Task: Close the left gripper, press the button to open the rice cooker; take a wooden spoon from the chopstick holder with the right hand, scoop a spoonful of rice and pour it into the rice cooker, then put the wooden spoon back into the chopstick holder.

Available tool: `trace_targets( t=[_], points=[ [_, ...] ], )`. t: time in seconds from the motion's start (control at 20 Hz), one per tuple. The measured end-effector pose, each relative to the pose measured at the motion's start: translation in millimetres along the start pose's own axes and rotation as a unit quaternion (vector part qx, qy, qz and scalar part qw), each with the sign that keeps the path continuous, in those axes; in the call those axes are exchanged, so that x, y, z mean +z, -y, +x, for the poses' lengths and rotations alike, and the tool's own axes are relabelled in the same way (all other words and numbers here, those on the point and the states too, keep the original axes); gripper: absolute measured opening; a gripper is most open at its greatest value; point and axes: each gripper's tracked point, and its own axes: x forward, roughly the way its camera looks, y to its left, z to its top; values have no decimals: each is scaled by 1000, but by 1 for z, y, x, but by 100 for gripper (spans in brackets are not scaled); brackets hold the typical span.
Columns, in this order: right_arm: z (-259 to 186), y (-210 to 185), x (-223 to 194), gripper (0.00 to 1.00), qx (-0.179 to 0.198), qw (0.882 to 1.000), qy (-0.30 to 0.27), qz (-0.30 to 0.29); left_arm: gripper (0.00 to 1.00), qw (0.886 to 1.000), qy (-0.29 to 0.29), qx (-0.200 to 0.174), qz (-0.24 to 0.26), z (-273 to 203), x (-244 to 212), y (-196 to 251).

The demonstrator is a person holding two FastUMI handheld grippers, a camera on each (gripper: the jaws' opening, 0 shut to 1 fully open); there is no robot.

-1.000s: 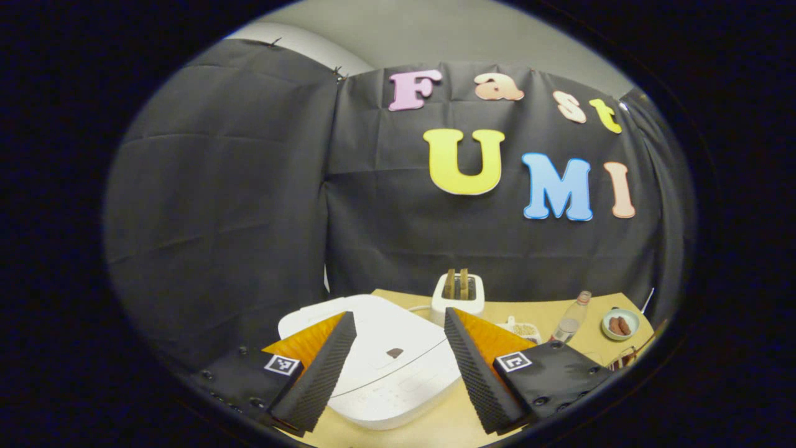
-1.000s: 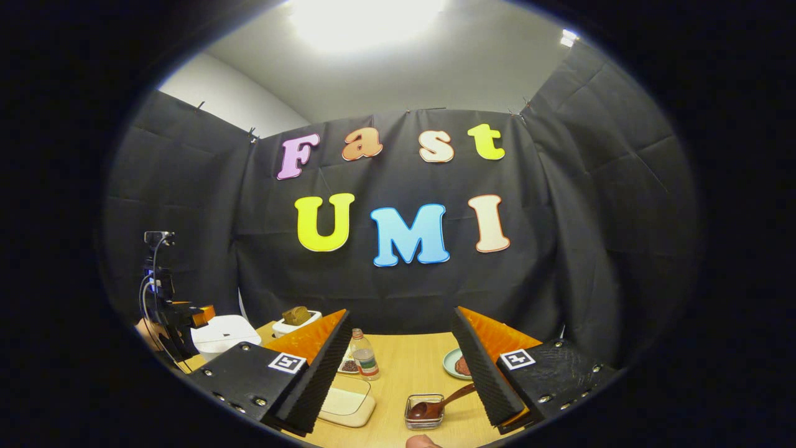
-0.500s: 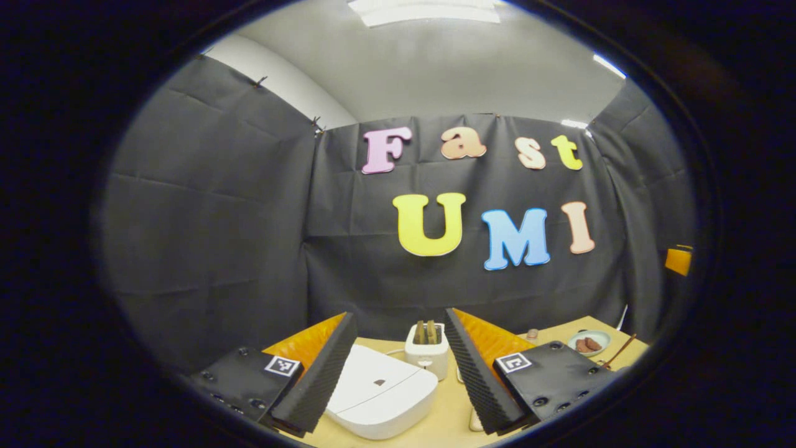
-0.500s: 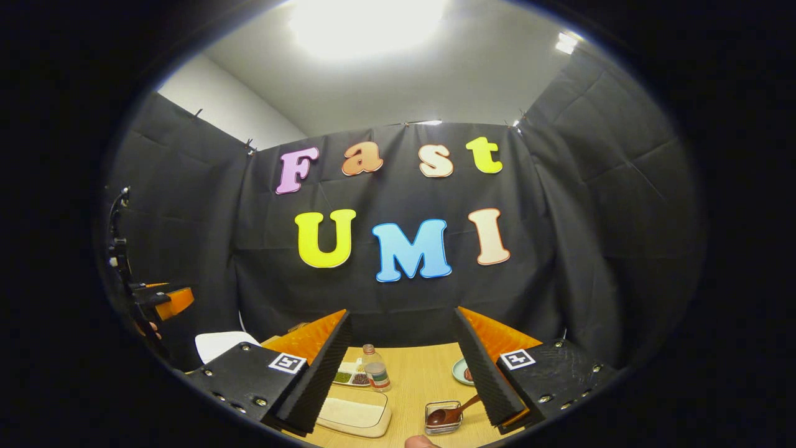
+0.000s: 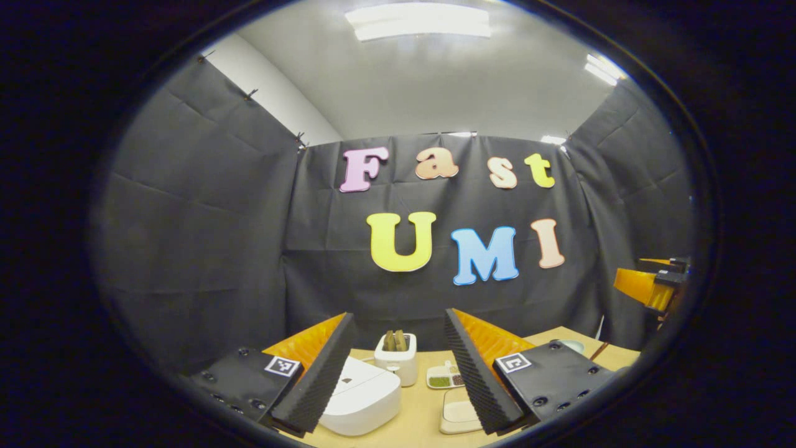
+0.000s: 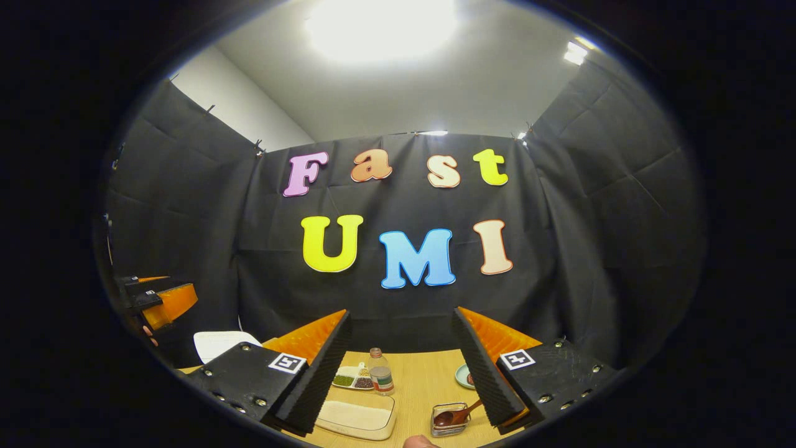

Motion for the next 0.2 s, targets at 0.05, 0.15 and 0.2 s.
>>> trace_targets(
  t=[0.05, 0.15, 0.2],
  points=[
    [4, 1, -4, 97, -1, 1000, -1, 3, 99, 1000, 2, 0, -3, 1, 1, 1],
    [8, 1, -5, 97, -1, 1000, -4, 6, 98, 1000, 3, 1, -6, 0, 1, -1],
    [8, 1, -6, 97, 0, 1000, -6, 6, 99, 1000, 4, 1, -5, 0, 1, -1]
  ],
)
